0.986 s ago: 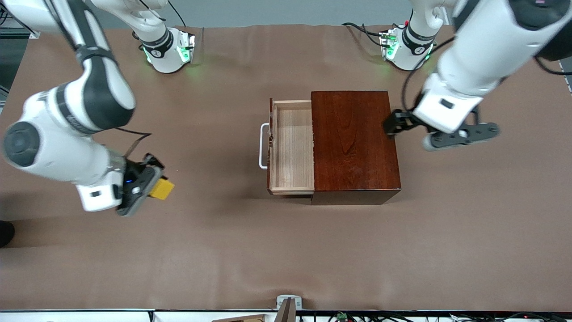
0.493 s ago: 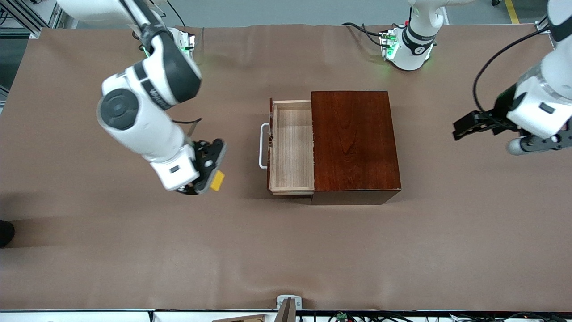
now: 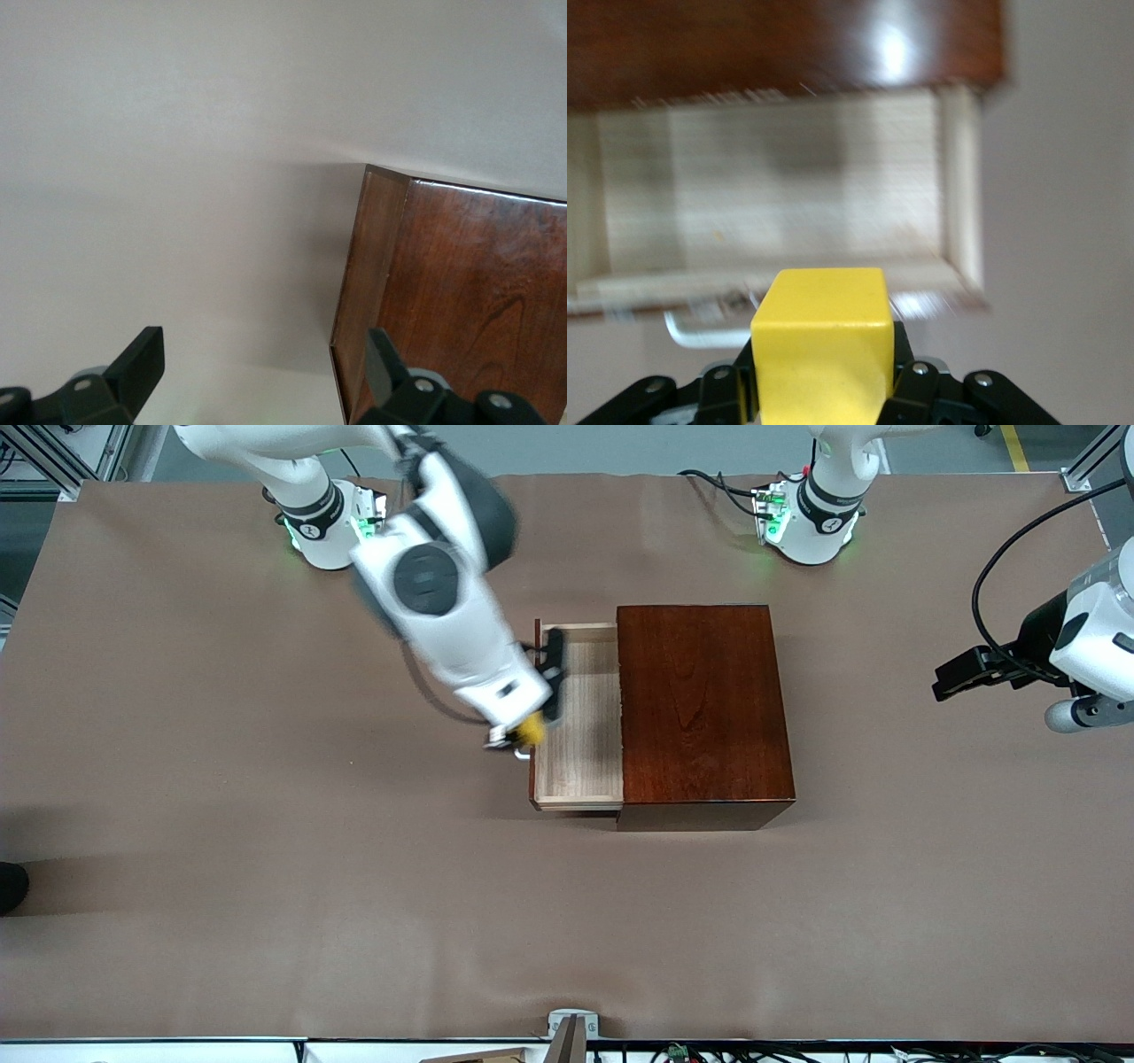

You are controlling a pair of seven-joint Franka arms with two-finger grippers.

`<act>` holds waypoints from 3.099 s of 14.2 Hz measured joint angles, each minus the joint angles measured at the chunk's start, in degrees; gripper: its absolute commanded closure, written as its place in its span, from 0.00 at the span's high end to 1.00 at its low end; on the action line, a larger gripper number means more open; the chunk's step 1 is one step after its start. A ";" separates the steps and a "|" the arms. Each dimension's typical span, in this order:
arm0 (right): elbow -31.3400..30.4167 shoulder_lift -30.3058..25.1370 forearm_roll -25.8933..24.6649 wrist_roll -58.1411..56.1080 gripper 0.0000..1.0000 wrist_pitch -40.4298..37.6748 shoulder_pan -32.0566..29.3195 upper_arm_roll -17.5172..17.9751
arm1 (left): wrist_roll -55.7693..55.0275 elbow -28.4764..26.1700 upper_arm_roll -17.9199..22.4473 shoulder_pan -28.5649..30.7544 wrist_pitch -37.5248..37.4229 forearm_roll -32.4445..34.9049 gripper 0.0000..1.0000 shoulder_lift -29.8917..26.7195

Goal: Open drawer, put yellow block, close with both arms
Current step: 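Carry the yellow cube with the right gripper over the open drawer, then lower the cube into the drawer and open the right gripper, then withdraw the right gripper from the drawer while the left gripper approaches the box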

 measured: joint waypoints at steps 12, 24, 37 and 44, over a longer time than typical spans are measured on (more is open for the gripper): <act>0.12 8.28 -3.14 3.74 0.00 4.72 5.45 -1.52 | 10.73 -6.54 2.75 -1.60 6.74 -0.03 1.00 -3.93; 0.43 9.19 -3.86 3.74 1.00 7.32 7.16 -1.59 | 10.73 -6.90 2.69 -1.68 7.40 -0.03 1.00 -3.93; 2.74 1.88 -3.82 13.76 1.00 -3.79 1.44 -2.10 | 10.73 -7.16 2.68 -1.67 7.56 -0.04 1.00 -3.79; 2.97 -6.62 3.16 15.46 1.00 -14.31 -13.98 -2.44 | 10.75 -6.66 -0.01 -2.29 8.07 -0.11 1.00 -3.78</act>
